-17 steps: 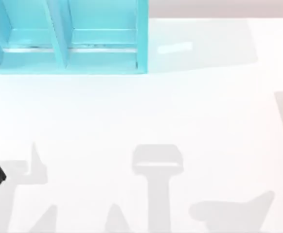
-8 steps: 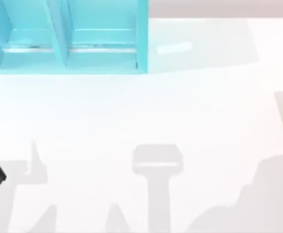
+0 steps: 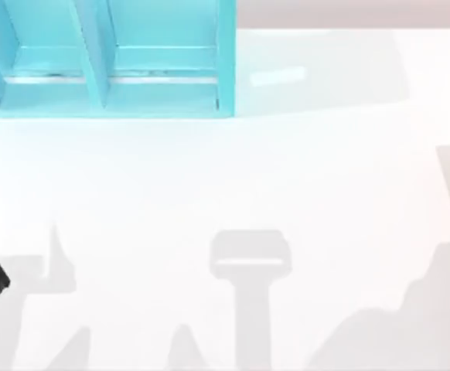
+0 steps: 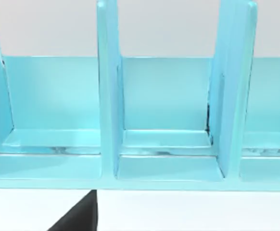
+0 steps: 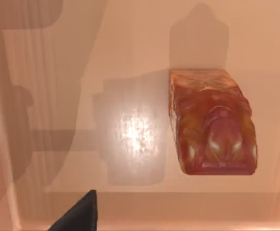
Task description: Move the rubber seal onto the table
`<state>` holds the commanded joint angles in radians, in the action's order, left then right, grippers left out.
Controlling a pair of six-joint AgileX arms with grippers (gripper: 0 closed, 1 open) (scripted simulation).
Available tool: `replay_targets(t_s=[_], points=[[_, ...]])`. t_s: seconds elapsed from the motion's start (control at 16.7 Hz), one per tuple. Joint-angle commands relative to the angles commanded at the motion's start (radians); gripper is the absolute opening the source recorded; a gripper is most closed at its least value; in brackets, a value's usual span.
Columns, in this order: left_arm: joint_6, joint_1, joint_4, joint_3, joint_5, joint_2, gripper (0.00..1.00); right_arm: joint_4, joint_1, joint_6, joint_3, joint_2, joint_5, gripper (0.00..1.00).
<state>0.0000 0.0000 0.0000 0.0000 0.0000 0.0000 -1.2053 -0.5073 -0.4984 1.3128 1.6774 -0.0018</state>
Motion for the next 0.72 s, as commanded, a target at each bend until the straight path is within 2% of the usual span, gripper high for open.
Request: replay_targets(t_s=[0.3,0.72], points=[[0.000,0.000,0.000,0.000,0.000,0.000,1.00,0.083,-0.001,0.003,-0.077,0.008,0.000,1.00],[0.000,0.000,0.000,0.000,0.000,0.000,1.00,0.337,-0.002,0.003,-0.240,0.094,0.000,1.00]])
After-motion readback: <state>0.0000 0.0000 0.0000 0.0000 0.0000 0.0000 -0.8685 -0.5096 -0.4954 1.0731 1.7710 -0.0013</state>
